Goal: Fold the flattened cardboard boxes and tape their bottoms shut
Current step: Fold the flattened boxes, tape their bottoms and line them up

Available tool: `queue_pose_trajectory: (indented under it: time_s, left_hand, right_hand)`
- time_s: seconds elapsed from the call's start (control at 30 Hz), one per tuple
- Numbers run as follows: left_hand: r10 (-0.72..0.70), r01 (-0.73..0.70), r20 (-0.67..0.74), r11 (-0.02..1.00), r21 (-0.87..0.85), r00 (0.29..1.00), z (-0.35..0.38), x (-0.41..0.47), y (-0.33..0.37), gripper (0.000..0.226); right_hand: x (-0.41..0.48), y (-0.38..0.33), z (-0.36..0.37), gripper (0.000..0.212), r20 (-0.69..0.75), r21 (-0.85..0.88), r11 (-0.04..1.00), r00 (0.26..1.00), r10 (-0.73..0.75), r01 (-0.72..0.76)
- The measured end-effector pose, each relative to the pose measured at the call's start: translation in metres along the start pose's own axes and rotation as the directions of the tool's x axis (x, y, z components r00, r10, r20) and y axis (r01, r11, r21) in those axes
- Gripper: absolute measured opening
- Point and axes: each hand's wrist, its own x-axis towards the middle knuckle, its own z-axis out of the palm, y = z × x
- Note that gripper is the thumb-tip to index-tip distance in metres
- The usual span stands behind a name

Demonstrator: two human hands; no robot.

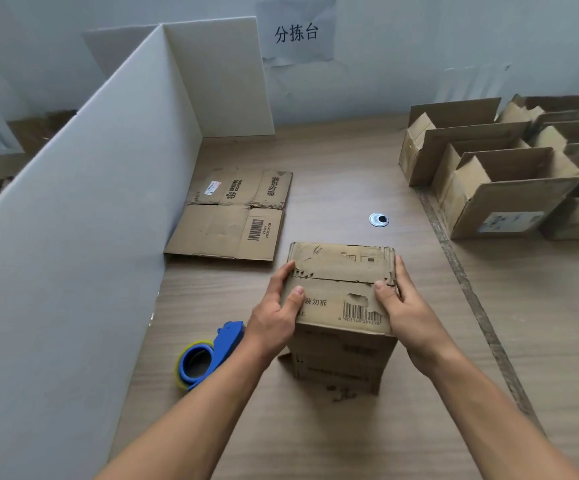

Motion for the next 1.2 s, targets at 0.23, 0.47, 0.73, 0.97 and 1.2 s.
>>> queue_pose_trajectory:
  time_s: [0.23, 0.47, 0.73, 0.97, 1.2]
  left_hand:
    - [-0.049, 0.057, -0.086, 0.995, 0.084, 0.995, -0.004, -0.007, -0.014, 0.047]
    - [-0.131, 0.154, -0.114, 0.962, 0.223, 0.985, -0.029, -0.033, -0.043, 0.05]
    - [-0.054, 0.09, -0.146, 0.962, 0.259, 0.988, -0.019, -0.039, -0.053, 0.043]
    - [-0.096, 0.092, 0.04, 0.991, 0.097, 0.995, -0.047, -0.032, -0.063, 0.049]
    - [-0.065, 0.198, -0.279, 0.854, 0.48, 0.958, -0.103, -0.032, -0.099, 0.054]
  right_hand:
    - [0.02, 0.006, 0.014, 0.07, 0.063, -0.075, 0.997, 0.998, 0.012, -0.008]
    - [0.01, 0.047, 0.046, 0.085, 0.191, -0.111, 0.985, 0.97, 0.153, -0.134]
    - [0.001, 0.031, 0.061, 0.064, 0.221, -0.818, 0.437, 0.905, -0.362, 0.375]
    - [-0.008, 0.042, 0.088, 0.058, 0.398, -0.888, 0.153, 0.891, -0.217, 0.434]
    - [-0.005, 0.037, 0.088, 0.058, 0.372, -0.895, 0.18, 0.905, -0.205, 0.409]
